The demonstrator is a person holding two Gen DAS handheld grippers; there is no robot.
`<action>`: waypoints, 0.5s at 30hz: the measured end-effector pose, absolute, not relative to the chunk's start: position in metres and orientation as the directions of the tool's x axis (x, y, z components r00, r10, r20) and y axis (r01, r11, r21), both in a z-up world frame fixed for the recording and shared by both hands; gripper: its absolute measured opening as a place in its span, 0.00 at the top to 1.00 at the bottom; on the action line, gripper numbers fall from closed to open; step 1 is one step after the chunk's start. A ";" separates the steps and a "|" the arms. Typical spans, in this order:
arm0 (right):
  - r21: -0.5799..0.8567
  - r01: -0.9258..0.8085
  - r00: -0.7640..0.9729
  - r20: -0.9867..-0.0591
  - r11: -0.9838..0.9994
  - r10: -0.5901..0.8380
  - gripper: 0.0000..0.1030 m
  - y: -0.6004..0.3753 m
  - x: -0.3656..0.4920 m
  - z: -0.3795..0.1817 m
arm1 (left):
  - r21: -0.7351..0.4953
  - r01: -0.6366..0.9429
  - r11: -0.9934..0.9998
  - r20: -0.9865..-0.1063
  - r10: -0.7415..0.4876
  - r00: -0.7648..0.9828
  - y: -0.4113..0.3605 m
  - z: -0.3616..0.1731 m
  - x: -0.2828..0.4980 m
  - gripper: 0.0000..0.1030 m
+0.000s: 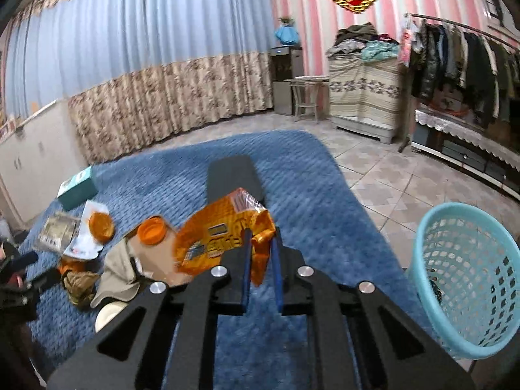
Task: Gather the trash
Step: 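Grasp another crumpled brown paper with the left tool while the right tool holds the snack bag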
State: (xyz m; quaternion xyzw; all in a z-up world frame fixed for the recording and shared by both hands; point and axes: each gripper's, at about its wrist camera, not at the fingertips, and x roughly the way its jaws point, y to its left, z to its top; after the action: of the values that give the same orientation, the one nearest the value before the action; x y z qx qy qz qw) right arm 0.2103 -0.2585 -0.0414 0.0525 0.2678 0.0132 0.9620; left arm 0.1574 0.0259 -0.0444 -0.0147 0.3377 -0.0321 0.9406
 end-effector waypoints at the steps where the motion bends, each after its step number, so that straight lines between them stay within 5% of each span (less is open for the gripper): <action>1: 0.110 0.006 0.858 -0.512 0.994 0.052 0.89 -0.261 0.209 -0.041 | -0.056 0.066 0.996 -0.636 -0.087 0.767 0.021 -0.045 0.157 0.12; 9: 0.127 0.009 0.868 -0.494 0.992 0.055 0.89 -0.268 0.206 -0.037 | -0.036 0.120 0.992 -0.680 -0.112 0.724 -0.005 -0.059 0.164 0.35; 13: 0.135 0.006 0.871 -0.487 0.991 0.061 0.89 -0.271 0.203 -0.036 | -0.041 0.135 0.990 -0.685 -0.126 0.717 -0.006 -0.061 0.165 0.56; 15: 0.143 0.008 0.873 -0.484 0.990 0.063 0.89 -0.273 0.203 -0.036 | -0.042 0.143 0.989 -0.685 -0.133 0.717 -0.009 -0.060 0.165 0.58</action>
State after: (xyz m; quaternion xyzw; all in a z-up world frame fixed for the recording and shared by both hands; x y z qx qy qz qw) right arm 0.2028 -0.2731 -0.0358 0.0704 0.2517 0.0143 0.9651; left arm 0.1646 -0.0086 -0.0600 0.0070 0.3690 -0.0745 0.9264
